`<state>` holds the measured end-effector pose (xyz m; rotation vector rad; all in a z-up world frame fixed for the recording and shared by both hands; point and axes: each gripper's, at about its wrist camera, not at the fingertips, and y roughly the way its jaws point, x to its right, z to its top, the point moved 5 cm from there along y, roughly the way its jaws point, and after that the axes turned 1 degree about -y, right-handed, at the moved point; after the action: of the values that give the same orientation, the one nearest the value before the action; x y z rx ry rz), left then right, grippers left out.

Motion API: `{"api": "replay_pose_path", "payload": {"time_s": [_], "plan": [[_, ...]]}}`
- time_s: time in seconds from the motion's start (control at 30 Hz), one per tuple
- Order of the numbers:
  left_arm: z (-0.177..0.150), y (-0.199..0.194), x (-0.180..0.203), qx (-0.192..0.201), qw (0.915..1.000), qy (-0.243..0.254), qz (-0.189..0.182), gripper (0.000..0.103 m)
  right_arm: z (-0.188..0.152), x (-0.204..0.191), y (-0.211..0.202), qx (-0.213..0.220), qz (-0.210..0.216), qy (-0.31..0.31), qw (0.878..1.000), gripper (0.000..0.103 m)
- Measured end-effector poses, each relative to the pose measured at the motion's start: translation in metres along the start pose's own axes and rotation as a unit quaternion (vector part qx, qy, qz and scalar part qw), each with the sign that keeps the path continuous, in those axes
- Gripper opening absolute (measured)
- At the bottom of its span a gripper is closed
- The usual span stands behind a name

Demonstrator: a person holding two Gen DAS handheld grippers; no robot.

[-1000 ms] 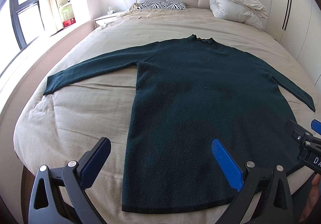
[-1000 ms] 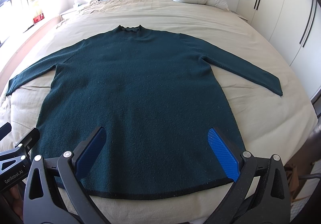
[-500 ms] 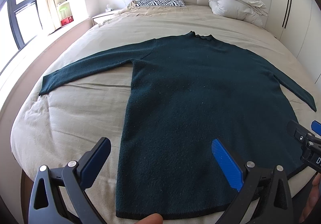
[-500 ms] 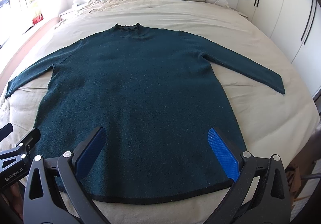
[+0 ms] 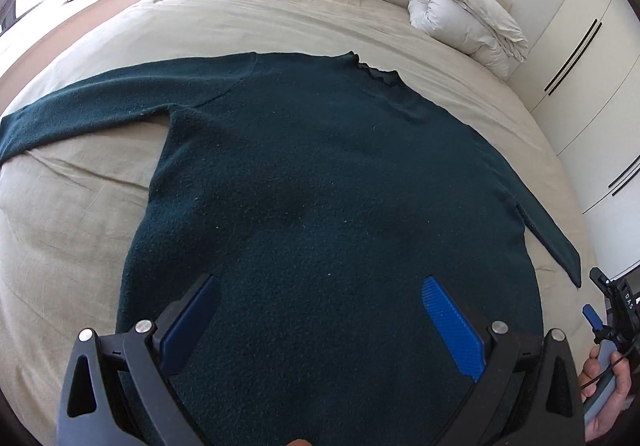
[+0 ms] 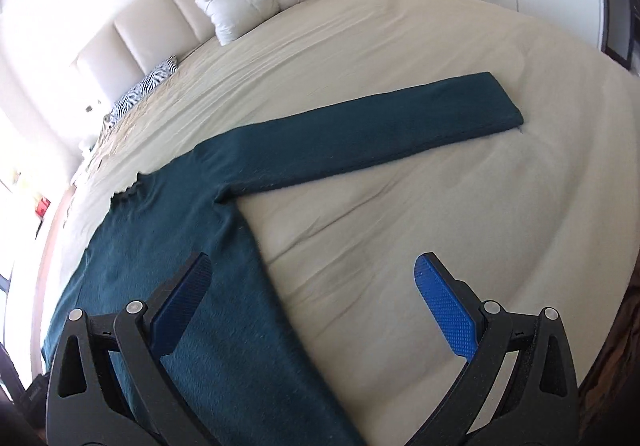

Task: Fold small clothes
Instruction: 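Grasp the sweater sleeve cuff with the right tool and lift it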

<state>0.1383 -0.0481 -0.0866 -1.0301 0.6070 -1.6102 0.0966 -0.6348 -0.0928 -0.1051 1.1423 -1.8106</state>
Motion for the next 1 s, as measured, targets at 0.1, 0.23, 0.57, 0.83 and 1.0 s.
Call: {"api": "replay_pose_path", "payload": {"time_s": [0.1, 0.23, 0.57, 0.83, 1.0], "plan": [[0.015, 0.015, 0.011, 0.004, 0.9999, 0.003, -0.013, 0.103, 0.032, 0.071, 0.023, 0.002, 0.02, 0.105, 0.994, 0.103], [0.024, 0.036, 0.022, -0.01, 0.9998, 0.012, -0.008, 0.103, 0.059, 0.144, 0.054, 0.003, 0.051, 0.217, 0.975, 0.103], [0.034, 0.067, 0.033, -0.061, 0.9974, -0.007, -0.037, 0.102, 0.117, 0.223, 0.099, 0.034, 0.075, 0.315, 0.946, 0.094], [0.047, 0.078, 0.043, -0.068, 0.9941, 0.001, -0.085, 0.071, 0.149, 0.255, 0.128, 0.041, 0.062, 0.344, 0.936, 0.063], [0.054, 0.086, 0.052, -0.079, 0.9895, 0.0, -0.121, 0.06, 0.165, 0.233, 0.146, 0.03, 0.029, 0.317, 0.947, 0.017]]}}
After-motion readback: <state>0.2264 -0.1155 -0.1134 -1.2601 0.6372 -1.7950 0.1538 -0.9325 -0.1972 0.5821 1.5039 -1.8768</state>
